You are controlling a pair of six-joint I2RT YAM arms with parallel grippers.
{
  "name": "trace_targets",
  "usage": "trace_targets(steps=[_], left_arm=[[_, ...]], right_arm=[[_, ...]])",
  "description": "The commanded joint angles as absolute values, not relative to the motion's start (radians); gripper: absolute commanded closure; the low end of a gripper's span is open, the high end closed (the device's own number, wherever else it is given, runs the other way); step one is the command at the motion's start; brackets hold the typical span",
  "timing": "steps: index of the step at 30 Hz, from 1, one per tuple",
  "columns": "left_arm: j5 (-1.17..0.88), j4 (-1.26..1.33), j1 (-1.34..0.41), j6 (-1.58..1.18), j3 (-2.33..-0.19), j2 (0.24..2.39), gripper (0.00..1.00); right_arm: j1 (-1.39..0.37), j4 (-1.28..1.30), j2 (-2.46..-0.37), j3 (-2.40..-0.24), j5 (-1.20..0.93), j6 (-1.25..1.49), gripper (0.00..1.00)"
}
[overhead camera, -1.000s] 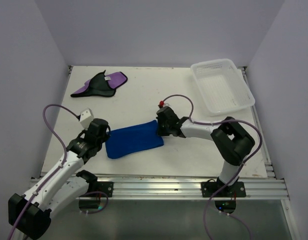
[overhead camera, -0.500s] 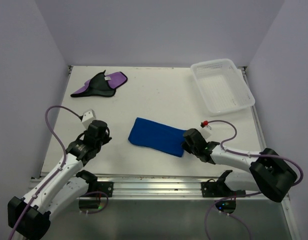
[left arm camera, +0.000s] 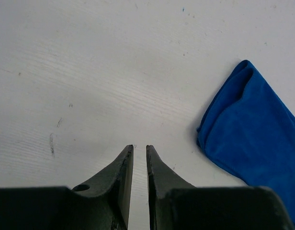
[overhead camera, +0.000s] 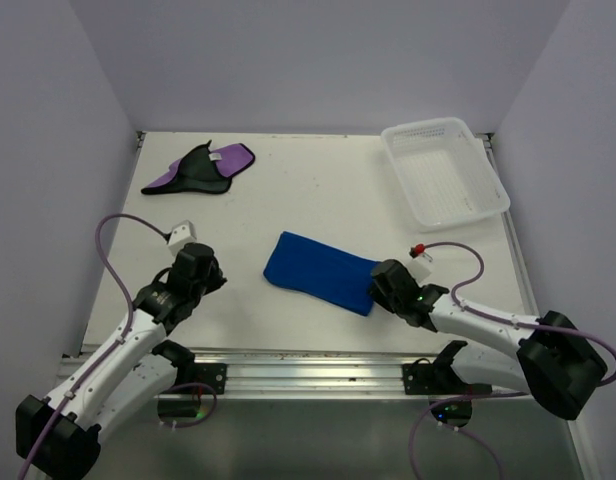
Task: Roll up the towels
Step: Fold the towel
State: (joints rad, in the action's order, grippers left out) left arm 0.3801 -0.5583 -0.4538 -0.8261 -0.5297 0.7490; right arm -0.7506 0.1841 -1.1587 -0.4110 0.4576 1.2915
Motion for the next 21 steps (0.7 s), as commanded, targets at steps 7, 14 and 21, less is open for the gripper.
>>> trace_targets(steps=[7,14,21], left_arm=[[0.318,-0.457,-0.454,-0.801,-0.531,0.761,0.79],[0.198,-0.302,-0.456,-0.755,-0.515,0.801,0.78],[0.101,-0.152,-0.483,-0.756,-0.526,0.902,0.77]], right_arm=[[-0.747,0.351,-1.005,-0.443,0.489,1.197,0.56],[-0.747,0.258,-1.075,-0.43,0.43,1.144,0.56],[-0.747,0.213,-1.103,-0.43,0.405,1.115,0.59]])
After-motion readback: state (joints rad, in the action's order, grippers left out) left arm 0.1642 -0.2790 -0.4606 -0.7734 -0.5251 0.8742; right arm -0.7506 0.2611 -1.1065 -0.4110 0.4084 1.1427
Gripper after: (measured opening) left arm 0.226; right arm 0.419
